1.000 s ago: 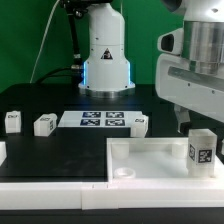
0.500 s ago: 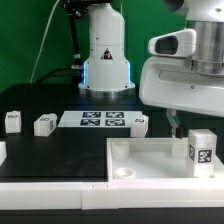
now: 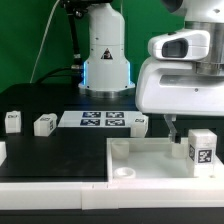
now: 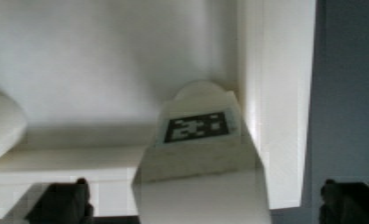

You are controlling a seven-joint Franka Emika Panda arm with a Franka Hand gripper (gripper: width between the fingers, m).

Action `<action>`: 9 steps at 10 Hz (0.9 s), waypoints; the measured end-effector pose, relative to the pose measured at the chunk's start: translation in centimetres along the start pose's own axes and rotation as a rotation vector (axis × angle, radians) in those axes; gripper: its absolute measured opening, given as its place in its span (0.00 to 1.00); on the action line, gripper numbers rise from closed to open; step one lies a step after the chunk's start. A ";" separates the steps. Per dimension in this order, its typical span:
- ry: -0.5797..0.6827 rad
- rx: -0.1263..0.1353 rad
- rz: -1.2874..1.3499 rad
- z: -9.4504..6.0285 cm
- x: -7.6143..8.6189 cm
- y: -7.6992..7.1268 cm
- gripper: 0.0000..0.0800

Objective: Assemble one leg

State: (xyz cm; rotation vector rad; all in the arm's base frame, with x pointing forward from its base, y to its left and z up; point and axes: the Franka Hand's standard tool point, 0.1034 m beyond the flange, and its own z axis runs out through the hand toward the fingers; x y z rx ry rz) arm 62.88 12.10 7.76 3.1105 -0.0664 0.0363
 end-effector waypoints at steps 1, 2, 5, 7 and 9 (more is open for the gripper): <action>0.000 0.000 0.001 0.0 0.0 0.0 0.77; 0.000 0.000 0.001 0.0 0.0 0.0 0.54; -0.002 0.000 0.053 0.0 0.1 0.2 0.36; -0.003 0.005 0.302 0.0 0.1 0.2 0.36; -0.003 0.005 0.505 0.0 0.1 0.2 0.36</action>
Offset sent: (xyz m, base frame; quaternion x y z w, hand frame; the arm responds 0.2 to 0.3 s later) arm 0.0000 0.0000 0.0000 0.0000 0.0000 0.0899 0.9960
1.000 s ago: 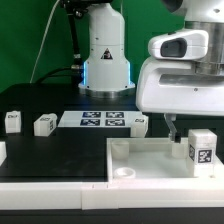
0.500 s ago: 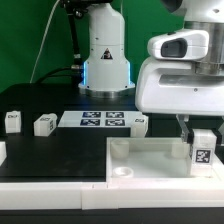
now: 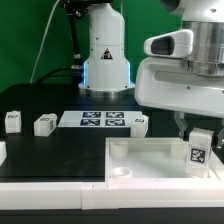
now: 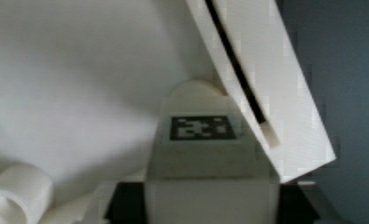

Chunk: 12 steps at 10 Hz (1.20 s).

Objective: Assemble one leg

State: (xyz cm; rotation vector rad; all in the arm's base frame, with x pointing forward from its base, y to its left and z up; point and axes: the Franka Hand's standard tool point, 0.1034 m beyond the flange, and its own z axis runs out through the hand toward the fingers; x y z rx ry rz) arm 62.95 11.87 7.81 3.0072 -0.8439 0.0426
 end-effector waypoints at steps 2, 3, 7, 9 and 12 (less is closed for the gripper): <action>0.001 -0.001 0.291 0.0 -0.4 -0.4 0.36; 0.002 -0.002 0.374 0.0 -0.4 -0.4 0.36; -0.003 0.002 0.767 0.1 -0.4 -0.3 0.36; -0.005 0.003 0.986 0.1 -0.3 -0.2 0.36; -0.005 0.003 0.933 0.1 -0.3 -0.2 0.37</action>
Offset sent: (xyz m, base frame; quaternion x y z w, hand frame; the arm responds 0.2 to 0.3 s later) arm 0.0000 0.0000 0.0000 0.0000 0.0000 0.2667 0.9638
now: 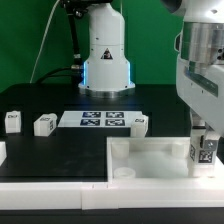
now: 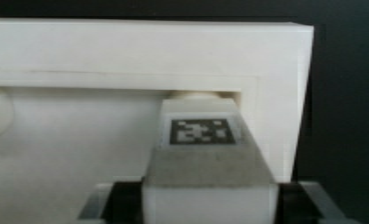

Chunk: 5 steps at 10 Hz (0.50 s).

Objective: Assemble one leg

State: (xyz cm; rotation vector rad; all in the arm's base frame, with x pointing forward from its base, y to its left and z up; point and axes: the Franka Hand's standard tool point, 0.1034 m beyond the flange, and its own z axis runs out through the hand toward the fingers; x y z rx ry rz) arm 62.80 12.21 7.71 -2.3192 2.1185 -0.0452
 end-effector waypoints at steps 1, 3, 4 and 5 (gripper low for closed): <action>-0.001 0.004 -0.022 0.0 0.0 0.0 0.64; 0.003 -0.009 -0.289 0.0 0.0 0.2 0.77; 0.003 -0.004 -0.406 0.1 -0.1 0.2 0.80; 0.002 -0.005 -0.503 0.2 -0.2 0.2 0.80</action>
Offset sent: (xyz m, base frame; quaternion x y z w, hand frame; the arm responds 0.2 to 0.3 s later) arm -0.0113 0.0040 -0.0004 0.0053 -0.0027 -0.2988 0.9543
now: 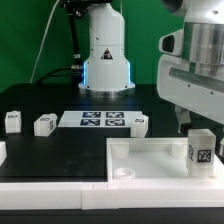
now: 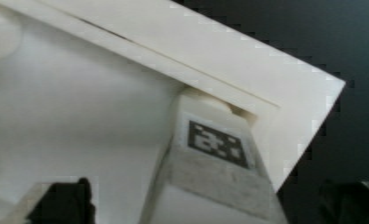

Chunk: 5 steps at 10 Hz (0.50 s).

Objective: Assemble one leg

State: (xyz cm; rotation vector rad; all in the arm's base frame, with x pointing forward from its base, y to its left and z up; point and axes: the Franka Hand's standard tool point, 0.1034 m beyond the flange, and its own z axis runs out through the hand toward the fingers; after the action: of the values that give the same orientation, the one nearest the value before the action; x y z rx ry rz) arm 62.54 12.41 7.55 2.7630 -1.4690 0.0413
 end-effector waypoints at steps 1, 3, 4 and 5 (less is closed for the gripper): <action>-0.001 0.000 -0.145 0.0 -0.2 -0.1 0.81; -0.001 0.002 -0.355 0.1 -0.3 -0.1 0.81; 0.003 0.005 -0.483 0.2 -0.2 -0.1 0.81; 0.004 0.006 -0.573 0.3 -0.1 0.0 0.81</action>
Offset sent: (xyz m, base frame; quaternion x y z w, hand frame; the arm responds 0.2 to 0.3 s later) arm -0.0015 0.0032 -0.0041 0.0198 -0.0034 -0.2929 0.9559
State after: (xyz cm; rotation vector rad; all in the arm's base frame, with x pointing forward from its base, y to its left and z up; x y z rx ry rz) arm 62.51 12.56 7.29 3.0617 -0.6274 0.0439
